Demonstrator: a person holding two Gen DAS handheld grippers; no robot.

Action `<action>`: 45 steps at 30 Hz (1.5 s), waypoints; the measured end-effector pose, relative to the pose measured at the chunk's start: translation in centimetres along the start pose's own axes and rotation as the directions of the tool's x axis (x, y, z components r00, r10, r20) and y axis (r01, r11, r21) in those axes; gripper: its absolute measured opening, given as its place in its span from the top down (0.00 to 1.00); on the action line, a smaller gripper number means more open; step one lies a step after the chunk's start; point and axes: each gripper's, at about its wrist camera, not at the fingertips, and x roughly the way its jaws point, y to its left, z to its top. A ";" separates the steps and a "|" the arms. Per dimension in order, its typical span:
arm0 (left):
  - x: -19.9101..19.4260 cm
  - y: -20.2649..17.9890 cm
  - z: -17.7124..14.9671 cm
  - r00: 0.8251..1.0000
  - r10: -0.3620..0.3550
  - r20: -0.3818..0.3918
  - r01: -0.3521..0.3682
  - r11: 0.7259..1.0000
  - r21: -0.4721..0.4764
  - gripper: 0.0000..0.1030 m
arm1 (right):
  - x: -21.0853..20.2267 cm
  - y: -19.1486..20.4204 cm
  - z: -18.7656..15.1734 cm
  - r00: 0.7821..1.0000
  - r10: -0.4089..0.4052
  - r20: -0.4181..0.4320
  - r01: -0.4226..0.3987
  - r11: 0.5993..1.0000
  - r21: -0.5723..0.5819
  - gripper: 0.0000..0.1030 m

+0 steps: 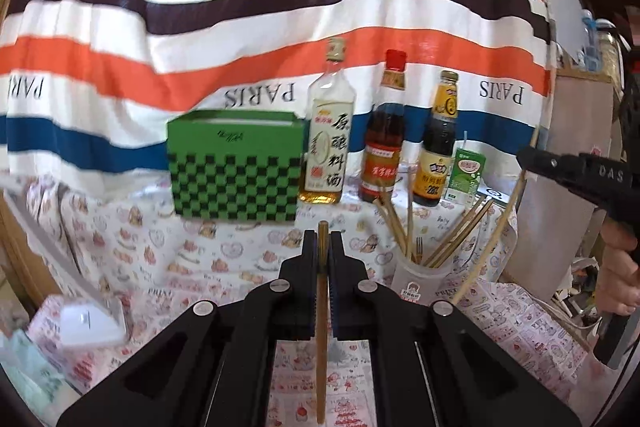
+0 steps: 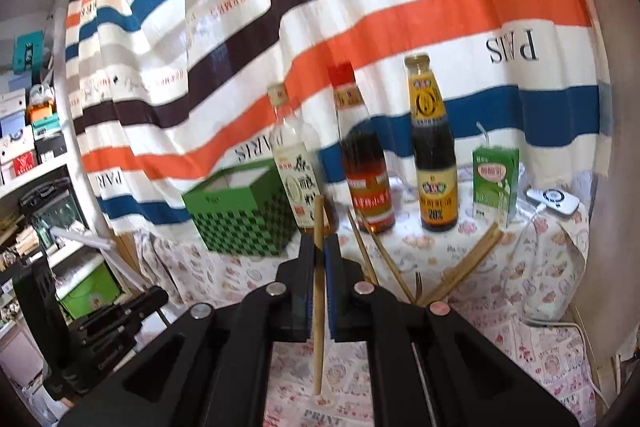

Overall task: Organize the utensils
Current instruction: 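Lift both held chopsticks and carry them over the clear cup, then lower both chopsticks into the clear cup and open both tools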

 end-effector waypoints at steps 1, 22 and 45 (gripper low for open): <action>0.1 -0.3 0.2 1.000 0.000 -0.002 0.000 1.000 0.009 0.96 | 0.1 -0.2 0.2 1.000 0.003 0.007 -0.003 1.000 0.010 0.96; 2.3 -6.2 5.7 1.000 -0.029 0.007 0.027 0.987 0.156 0.96 | 1.8 -5.3 1.3 1.000 0.003 0.023 -0.006 0.994 0.109 0.96; 8.7 -10.6 12.1 0.977 -0.206 0.048 0.198 0.972 0.130 0.96 | 2.0 -11.5 1.2 0.948 -0.175 0.265 0.098 0.955 0.280 0.96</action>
